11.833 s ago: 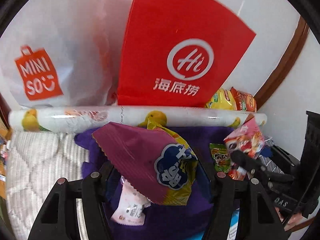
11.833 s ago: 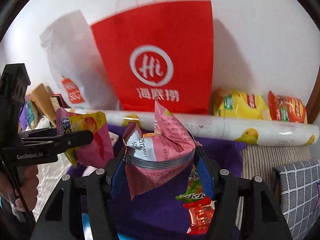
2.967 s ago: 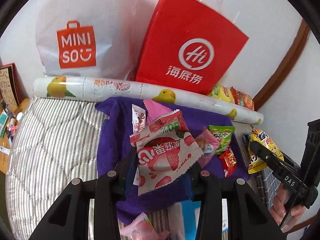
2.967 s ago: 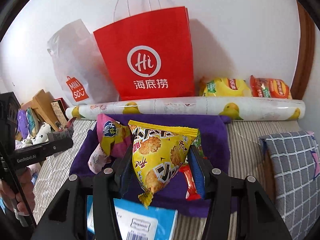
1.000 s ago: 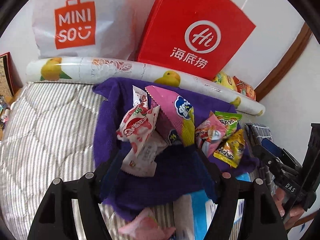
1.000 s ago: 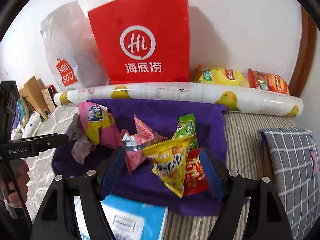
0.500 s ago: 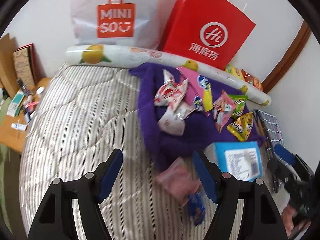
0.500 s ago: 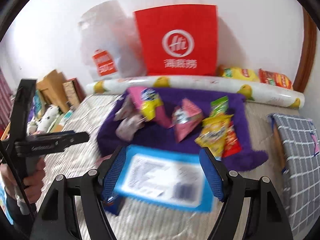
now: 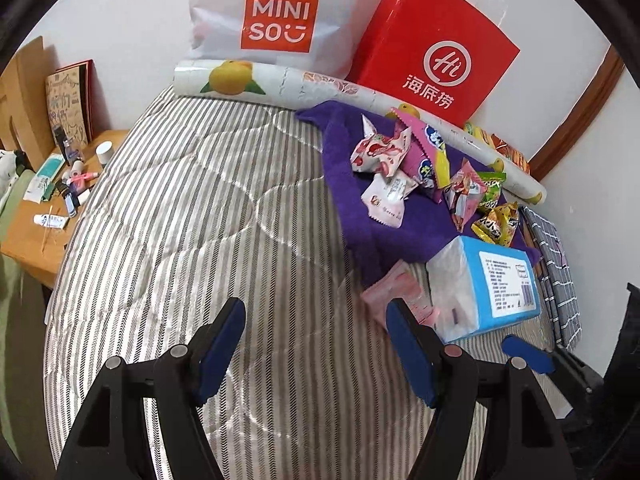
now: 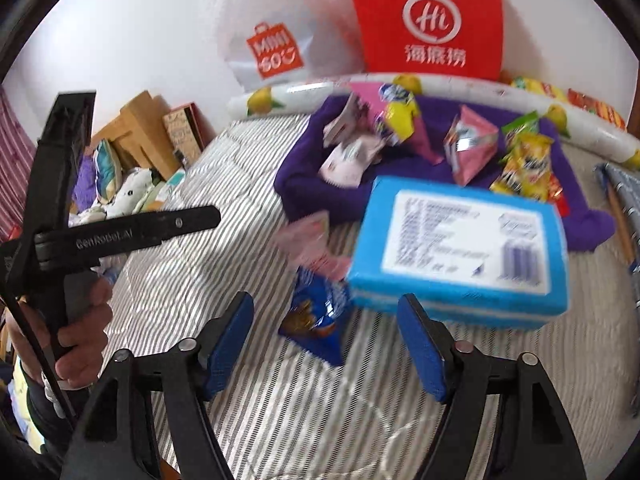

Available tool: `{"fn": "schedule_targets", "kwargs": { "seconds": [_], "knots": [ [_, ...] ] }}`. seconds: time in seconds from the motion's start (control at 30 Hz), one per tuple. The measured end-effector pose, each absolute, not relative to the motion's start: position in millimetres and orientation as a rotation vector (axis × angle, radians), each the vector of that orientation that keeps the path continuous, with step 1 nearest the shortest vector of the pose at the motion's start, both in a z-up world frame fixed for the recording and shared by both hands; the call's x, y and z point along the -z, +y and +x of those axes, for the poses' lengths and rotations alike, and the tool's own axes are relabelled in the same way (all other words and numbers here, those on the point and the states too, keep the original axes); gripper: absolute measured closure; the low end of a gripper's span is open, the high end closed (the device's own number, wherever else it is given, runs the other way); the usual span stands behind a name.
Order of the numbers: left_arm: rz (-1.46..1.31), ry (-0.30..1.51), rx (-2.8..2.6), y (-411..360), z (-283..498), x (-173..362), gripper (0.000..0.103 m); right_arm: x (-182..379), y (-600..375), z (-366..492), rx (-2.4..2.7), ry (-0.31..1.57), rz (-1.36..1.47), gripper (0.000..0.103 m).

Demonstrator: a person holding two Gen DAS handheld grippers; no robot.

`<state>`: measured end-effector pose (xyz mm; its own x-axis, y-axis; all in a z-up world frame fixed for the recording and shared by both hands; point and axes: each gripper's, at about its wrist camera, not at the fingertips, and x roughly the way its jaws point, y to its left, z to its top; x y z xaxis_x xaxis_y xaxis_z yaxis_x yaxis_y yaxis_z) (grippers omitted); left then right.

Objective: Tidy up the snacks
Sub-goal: 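Move both tools back toward the blue tissue box and remaining packets, then grasp the blue biscuit packet with right tool while left grasps pink packet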

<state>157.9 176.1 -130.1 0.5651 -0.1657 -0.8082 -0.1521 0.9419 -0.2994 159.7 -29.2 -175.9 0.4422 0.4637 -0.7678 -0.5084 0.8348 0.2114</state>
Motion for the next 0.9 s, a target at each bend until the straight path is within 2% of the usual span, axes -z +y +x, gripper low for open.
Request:
{"fn": "schedule_targets", "kwargs": {
  "seconds": [0.33, 0.7, 0.73, 0.83, 0.9],
  "knots": [
    [-0.359, 0.966, 0.033, 184, 149, 143, 0.032, 206, -15, 180, -0.552, 1.032, 0.017, 0.042],
    [-0.382, 0.974, 0.013, 200, 137, 153, 0.032, 221, -2, 187, -0.522, 1.072, 0.039, 0.045],
    [-0.385, 0.975, 0.008, 201, 136, 153, 0.032, 221, 0, 187, -0.517, 1.065, 0.028, 0.048],
    [-0.387, 0.980, -0.004, 202, 133, 155, 0.032, 221, 3, 182, -0.484, 1.035, -0.053, 0.065],
    [-0.385, 0.983, -0.008, 200, 131, 155, 0.032, 221, 0, 181, -0.505, 1.030, -0.044, 0.065]
  ]
}}
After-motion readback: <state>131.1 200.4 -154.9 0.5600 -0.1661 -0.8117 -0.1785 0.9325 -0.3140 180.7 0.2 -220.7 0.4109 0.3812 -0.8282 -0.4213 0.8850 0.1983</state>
